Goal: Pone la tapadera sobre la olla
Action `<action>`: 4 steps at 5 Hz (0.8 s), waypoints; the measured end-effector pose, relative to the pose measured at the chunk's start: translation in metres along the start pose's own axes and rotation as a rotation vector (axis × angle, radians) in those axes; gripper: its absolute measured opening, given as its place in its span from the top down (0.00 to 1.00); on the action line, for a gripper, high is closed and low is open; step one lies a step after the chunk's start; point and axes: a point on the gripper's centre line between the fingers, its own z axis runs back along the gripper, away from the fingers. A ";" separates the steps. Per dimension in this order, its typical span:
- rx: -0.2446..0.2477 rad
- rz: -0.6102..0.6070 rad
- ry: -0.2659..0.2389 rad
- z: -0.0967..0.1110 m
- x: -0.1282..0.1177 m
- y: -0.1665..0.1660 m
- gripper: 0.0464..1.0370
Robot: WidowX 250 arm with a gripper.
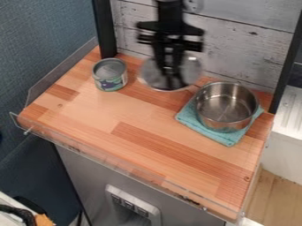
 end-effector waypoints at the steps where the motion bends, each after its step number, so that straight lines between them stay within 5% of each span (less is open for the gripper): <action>1: -0.002 -0.038 0.029 -0.018 0.012 -0.022 0.77; 4: -0.002 -0.142 0.041 -0.043 0.010 -0.063 0.77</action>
